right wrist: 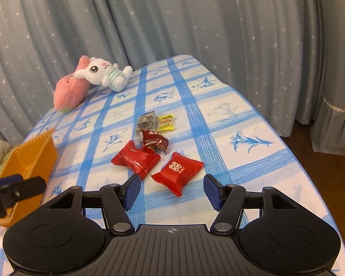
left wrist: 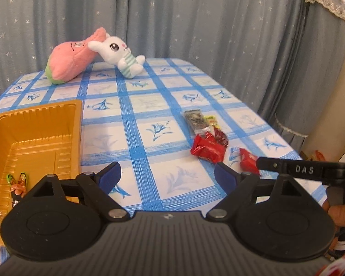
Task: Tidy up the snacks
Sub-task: 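Withdraw both grippers from the tray back toward the remaining snacks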
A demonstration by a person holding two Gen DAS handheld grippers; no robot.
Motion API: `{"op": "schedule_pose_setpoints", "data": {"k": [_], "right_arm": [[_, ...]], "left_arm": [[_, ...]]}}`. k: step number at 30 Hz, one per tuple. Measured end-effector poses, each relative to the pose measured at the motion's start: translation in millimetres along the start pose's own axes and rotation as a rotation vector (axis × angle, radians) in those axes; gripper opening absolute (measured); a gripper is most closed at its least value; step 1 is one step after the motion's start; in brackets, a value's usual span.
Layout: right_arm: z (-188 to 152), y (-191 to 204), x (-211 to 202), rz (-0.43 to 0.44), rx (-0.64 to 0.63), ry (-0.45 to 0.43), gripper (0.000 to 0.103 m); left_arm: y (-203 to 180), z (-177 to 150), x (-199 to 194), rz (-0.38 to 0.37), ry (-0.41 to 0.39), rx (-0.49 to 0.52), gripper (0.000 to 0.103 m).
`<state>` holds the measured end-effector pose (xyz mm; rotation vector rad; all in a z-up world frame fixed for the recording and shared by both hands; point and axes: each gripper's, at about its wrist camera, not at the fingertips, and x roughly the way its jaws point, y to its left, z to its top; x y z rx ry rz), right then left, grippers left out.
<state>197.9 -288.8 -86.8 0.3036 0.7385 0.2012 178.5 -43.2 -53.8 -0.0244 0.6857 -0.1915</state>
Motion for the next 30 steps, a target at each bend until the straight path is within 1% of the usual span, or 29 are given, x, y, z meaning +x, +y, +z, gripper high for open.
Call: {"op": "schedule_pose_setpoints", "data": {"k": [5, 11, 14, 16, 19, 21, 22, 26, 30], "right_arm": [[7, -3, 22, 0.01, 0.044, 0.026, 0.06], [11, -2, 41, -0.021, 0.059, 0.045, 0.06], [10, -7, 49, -0.03, 0.088, 0.056, 0.06], [10, -8, 53, -0.029, 0.094, 0.061, 0.055], [10, -4, 56, -0.043, 0.054, 0.055, 0.049], [10, -1, 58, -0.053, 0.031, 0.053, 0.041], [10, 0, 59, -0.054, 0.018, 0.054, 0.038], [12, 6, 63, -0.049, -0.039, 0.051, 0.035], [10, 11, 67, 0.006, -0.06, 0.076, 0.035]], "left_arm": [[-1, -2, 15, 0.007, 0.014, 0.003, 0.087], [1, -5, 27, 0.004, 0.024, -0.009, 0.087], [1, -6, 32, -0.001, 0.028, -0.009, 0.087], [1, -6, 35, -0.002, 0.031, -0.01, 0.087], [2, -6, 39, -0.005, 0.036, -0.015, 0.087], [2, -5, 41, -0.007, 0.038, -0.013, 0.087], [2, -5, 41, -0.008, 0.037, -0.012, 0.087], [4, -5, 42, -0.008, 0.039, -0.012, 0.087], [7, -6, 42, -0.002, 0.042, -0.014, 0.087]]}}
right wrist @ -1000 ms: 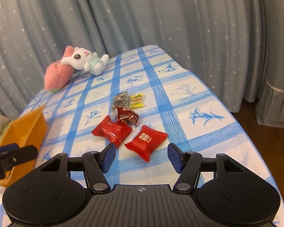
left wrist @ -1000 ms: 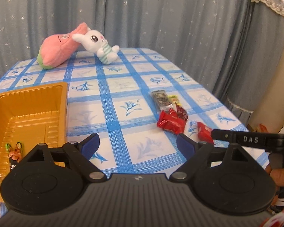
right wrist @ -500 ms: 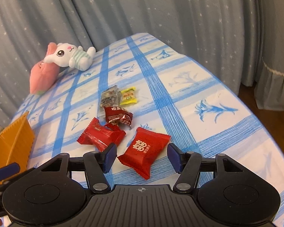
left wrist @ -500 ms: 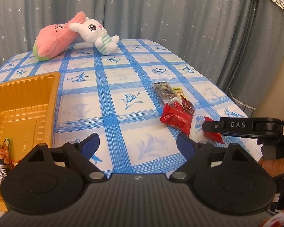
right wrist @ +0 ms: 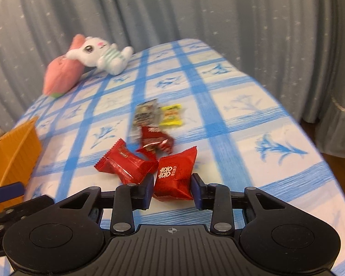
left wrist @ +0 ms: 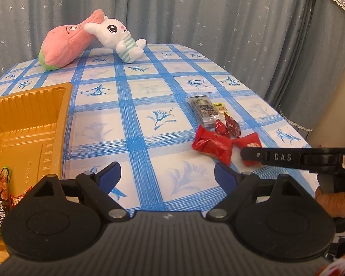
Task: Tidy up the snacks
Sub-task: 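Withdraw both grippers from the tray back toward the remaining snacks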
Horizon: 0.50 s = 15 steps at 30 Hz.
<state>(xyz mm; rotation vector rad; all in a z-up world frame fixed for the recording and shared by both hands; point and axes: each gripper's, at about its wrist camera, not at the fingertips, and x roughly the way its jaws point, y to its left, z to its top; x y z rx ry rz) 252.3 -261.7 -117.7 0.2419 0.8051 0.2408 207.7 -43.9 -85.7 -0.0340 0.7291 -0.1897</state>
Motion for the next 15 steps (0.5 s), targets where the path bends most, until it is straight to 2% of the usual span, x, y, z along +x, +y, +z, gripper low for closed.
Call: {"op": "schedule_pose_setpoints", "data": {"k": [6, 8, 12, 15], "right_arm": [[-8, 15, -1, 0.151, -0.056, 0.073, 0.035], [-11, 17, -4, 0.178, -0.056, 0.083, 0.035], [-12, 10, -9, 0.1, -0.061, 0.045, 0.035], [-11, -2, -9, 0.074, -0.019, 0.027, 0.035]], "left_arm": [[5, -1, -1, 0.004, 0.001, -0.013, 0.087], [4, -1, -1, 0.001, 0.0, -0.021, 0.087], [-3, 1, 7, -0.017, -0.006, -0.013, 0.087], [-9, 5, 16, -0.031, -0.004, 0.003, 0.086]]}}
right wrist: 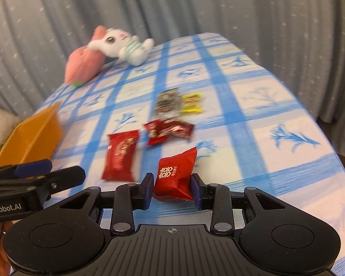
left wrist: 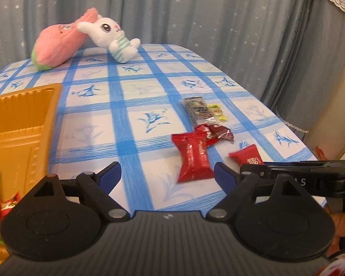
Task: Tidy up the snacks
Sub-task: 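Withdraw both grippers from the tray back toward the remaining snacks, then close the right gripper on a large red candy packet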
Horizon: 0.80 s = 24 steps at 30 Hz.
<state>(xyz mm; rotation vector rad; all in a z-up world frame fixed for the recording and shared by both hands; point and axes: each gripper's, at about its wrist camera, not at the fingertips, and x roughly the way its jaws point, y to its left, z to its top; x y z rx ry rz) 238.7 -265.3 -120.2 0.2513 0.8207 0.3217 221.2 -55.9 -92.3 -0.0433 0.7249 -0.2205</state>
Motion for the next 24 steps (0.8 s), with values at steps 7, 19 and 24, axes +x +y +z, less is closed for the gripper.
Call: {"op": "schedule_pose_setpoints", "data": {"k": [7, 19, 24], "right_arm": [[1, 1, 0, -0.073, -0.045, -0.036, 0.057], [4, 5, 10, -0.111, -0.089, -0.045, 0.033], [9, -2, 2, -0.151, -0.056, -0.077, 0.027]], "left_arm": [[1, 2, 7, 0.014, -0.015, -0.009, 0.086], [-6, 1, 21, -0.012, -0.006, 0.0, 0.083], [-22, 1, 37, -0.044, 0.002, 0.012, 0.074]]}}
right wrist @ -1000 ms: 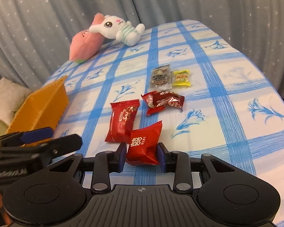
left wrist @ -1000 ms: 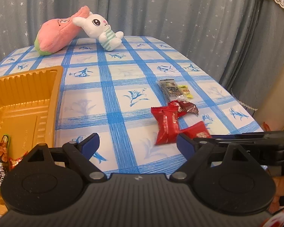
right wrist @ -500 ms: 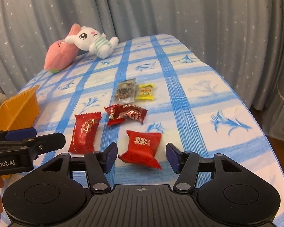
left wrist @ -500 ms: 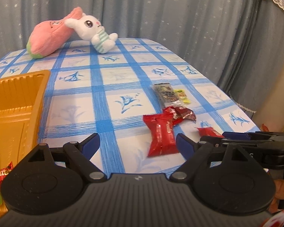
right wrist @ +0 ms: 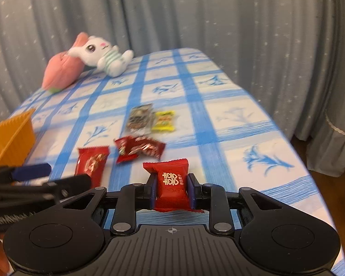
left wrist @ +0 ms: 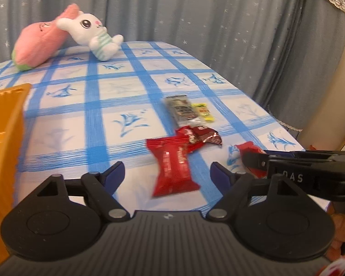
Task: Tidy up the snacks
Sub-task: 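Close the right gripper on a large red candy packet, then carry the red packet with the right gripper while the left gripper grasps a red candy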
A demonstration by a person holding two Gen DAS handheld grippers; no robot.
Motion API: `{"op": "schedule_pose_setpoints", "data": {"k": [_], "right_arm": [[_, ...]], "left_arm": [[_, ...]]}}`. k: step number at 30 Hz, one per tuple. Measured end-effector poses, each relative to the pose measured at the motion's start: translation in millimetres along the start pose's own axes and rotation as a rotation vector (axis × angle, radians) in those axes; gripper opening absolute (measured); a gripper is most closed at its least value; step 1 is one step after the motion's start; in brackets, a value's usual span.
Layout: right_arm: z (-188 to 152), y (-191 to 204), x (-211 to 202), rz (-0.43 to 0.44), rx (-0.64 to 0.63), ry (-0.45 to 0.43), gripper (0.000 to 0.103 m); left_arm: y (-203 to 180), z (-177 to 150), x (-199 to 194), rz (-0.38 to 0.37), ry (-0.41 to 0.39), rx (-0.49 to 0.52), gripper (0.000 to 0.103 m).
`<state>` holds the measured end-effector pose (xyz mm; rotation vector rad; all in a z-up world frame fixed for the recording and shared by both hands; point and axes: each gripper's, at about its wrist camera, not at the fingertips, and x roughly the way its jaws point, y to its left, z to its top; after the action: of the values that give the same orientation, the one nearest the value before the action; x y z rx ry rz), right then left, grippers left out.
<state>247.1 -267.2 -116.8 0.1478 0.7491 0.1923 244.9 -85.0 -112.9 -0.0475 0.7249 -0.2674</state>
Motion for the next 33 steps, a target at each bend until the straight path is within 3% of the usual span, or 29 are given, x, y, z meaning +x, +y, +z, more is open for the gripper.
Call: {"op": "schedule_pose_setpoints", "data": {"k": [4, 8, 11, 19, 33], "right_arm": [[1, -5, 0, -0.009, 0.02, 0.006, 0.027], [1, -4, 1, -0.004, 0.022, 0.012, 0.027], [2, -4, 0, -0.002, 0.026, 0.011, 0.027], [2, 8, -9, 0.028, 0.019, 0.0, 0.027], [4, 48, -72, 0.114, -0.019, -0.065, 0.027]], "left_arm": [[-5, 1, 11, 0.016, -0.003, 0.008, 0.061], [-9, 1, 20, 0.036, 0.012, 0.044, 0.033], [-10, -2, 20, 0.043, 0.015, 0.068, 0.026], [-6, -8, -8, 0.053, 0.022, 0.045, 0.024], [13, -9, -101, 0.092, -0.041, -0.011, 0.024]]}}
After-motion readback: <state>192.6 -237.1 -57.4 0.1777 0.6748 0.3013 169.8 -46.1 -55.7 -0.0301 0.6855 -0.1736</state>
